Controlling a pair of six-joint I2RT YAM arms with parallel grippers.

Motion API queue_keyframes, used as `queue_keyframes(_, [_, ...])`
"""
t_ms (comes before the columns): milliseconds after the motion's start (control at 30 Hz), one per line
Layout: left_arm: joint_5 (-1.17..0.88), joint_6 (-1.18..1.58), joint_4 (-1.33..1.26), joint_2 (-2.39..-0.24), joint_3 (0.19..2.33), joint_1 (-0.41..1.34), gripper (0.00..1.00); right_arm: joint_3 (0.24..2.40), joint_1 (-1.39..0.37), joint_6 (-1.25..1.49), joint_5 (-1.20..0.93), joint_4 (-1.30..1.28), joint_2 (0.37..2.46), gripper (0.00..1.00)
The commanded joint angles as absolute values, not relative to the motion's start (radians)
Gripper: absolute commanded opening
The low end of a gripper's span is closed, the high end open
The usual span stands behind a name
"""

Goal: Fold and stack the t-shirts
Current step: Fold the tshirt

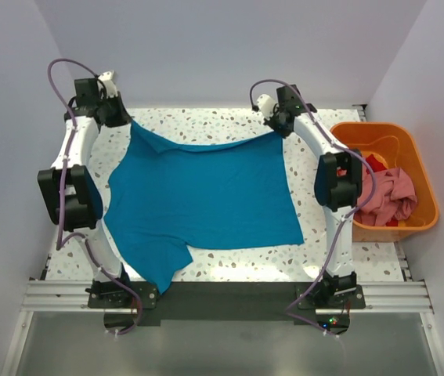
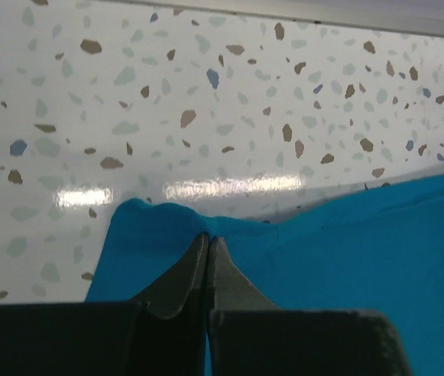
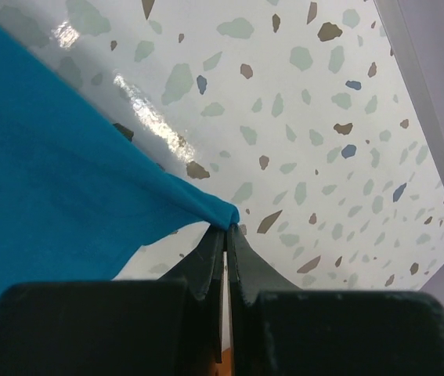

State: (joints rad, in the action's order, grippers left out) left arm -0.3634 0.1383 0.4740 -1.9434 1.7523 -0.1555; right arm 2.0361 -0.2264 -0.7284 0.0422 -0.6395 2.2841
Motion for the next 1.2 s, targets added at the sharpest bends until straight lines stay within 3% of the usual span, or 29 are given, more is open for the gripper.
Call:
queue_keyframes(0, [-0.276, 0.170, 0.569, -1.841, 1.706, -0.153, 0.00, 2.000, -0.216, -0.773, 0.006, -0.673, 2.171, 0.00])
queue_keyframes(900, [-0.273, 0.324, 0.841, -1.365, 1.126, -0.155, 0.00, 1.770, -0.199, -0.917, -0.057, -0.808, 2.034, 0.00])
queue_keyframes(1167, [-0.233, 0.288, 0.874, -1.404, 1.164, -0.169, 0.00, 1.720, -0.198, -0.933, -0.038, -0.813, 2.033, 0.00])
